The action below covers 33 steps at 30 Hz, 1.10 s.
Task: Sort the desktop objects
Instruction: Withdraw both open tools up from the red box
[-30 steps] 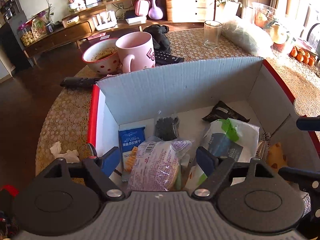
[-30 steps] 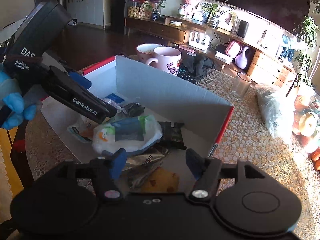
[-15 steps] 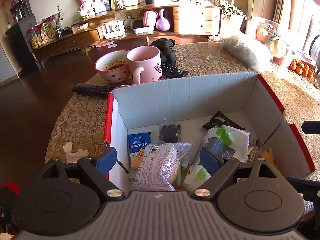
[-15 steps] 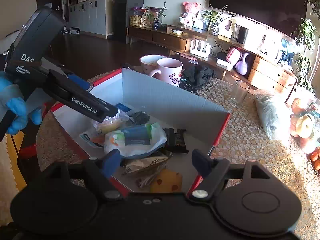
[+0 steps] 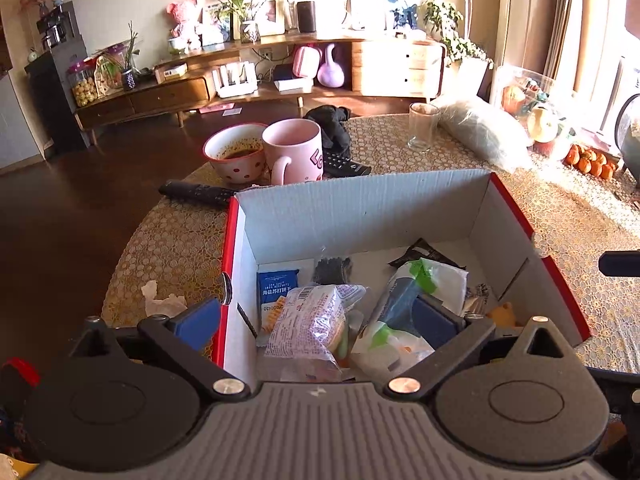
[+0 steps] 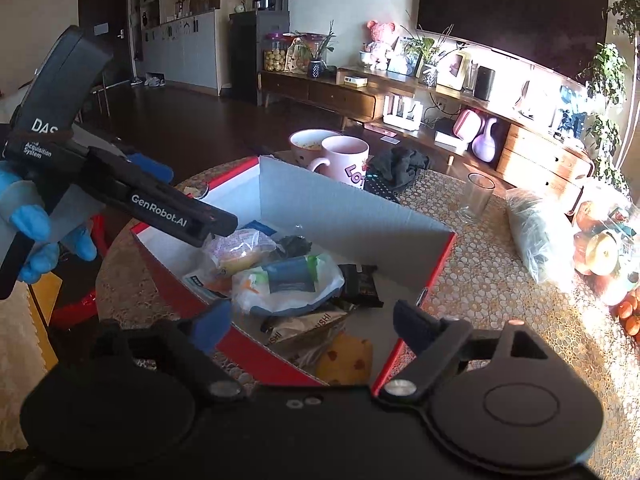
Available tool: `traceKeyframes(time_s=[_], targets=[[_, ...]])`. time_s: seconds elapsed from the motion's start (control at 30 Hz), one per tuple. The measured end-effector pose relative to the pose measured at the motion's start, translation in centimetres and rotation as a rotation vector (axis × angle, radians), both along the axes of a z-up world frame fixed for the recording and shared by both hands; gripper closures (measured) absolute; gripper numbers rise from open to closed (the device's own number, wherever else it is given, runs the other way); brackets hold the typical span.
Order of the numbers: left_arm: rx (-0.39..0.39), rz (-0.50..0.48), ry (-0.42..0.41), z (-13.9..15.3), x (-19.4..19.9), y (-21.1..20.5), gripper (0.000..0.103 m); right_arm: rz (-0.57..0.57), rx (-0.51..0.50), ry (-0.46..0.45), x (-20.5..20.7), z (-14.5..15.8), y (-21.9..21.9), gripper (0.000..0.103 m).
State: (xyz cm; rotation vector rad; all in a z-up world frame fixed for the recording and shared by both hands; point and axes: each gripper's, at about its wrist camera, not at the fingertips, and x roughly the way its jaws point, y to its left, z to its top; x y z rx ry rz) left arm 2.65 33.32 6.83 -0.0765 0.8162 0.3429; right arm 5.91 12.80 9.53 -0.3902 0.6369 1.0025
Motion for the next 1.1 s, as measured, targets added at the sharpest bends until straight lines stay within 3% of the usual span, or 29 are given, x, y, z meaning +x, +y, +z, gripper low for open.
traceKeyframes(time_s=[0.27, 0.67, 1.1], targets=[[-0.024, 0.009, -0.028, 0.2, -2.4, -0.8, 0.0, -0.006, 0.036, 0.014, -1.3, 0.6, -1.6, 0.004], [0.039, 0.033, -0.063, 0.3, -5.3, -2.0, 0.0, -0.022, 0.074, 0.035, -2.5, 1.0, -3.2, 0.001], [0.04, -0.041, -0.078, 0.1, -6.1, -3.7, 0.0, -0.034, 0.065, 0.051, -2.8, 0.7, -3.7, 0.0]])
